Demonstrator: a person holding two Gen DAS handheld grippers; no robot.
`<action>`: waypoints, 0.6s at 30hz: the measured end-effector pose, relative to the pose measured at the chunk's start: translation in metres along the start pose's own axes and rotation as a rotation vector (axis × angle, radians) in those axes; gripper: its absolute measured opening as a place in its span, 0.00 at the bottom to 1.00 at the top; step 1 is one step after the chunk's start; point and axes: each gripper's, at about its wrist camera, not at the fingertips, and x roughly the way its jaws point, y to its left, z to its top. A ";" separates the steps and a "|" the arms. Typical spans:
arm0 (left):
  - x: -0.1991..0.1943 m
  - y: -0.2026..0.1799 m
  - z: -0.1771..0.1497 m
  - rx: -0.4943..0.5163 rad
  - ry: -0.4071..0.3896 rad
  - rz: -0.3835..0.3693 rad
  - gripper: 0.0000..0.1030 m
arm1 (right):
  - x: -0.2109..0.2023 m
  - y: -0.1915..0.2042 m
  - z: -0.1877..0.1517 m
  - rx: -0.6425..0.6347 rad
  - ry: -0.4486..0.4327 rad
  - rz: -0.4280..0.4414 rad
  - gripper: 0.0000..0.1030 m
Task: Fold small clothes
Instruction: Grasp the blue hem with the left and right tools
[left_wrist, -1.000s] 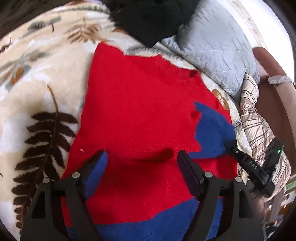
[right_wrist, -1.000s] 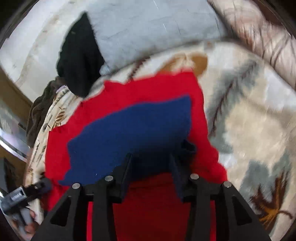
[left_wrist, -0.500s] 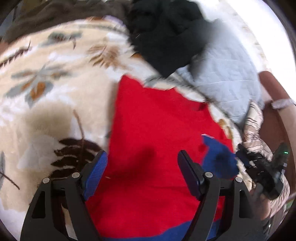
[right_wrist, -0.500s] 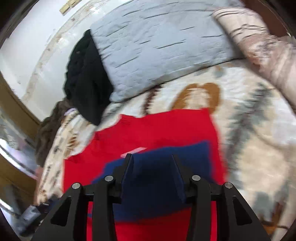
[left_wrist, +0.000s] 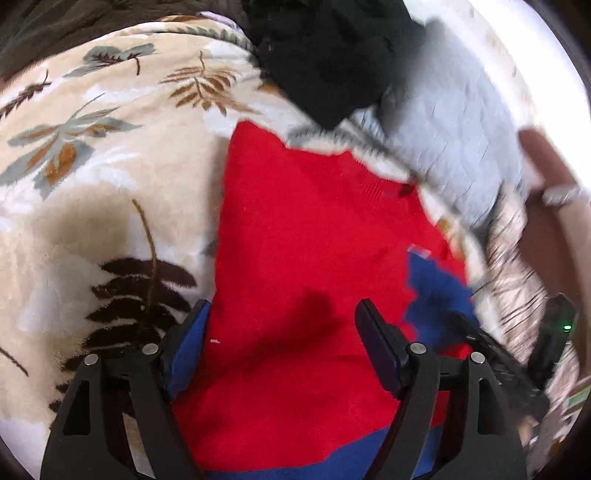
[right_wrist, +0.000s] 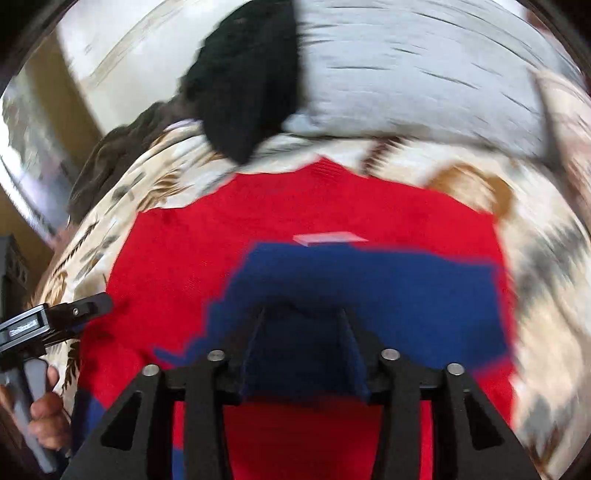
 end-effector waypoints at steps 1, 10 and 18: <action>0.007 -0.003 -0.003 0.018 0.018 0.027 0.79 | 0.000 -0.015 -0.010 0.031 0.040 -0.034 0.51; -0.021 -0.023 -0.046 0.180 0.098 0.098 0.80 | -0.065 -0.060 -0.082 0.124 0.228 -0.028 0.55; -0.102 0.006 -0.102 0.171 0.204 -0.008 0.80 | -0.142 -0.092 -0.144 0.212 0.159 0.012 0.60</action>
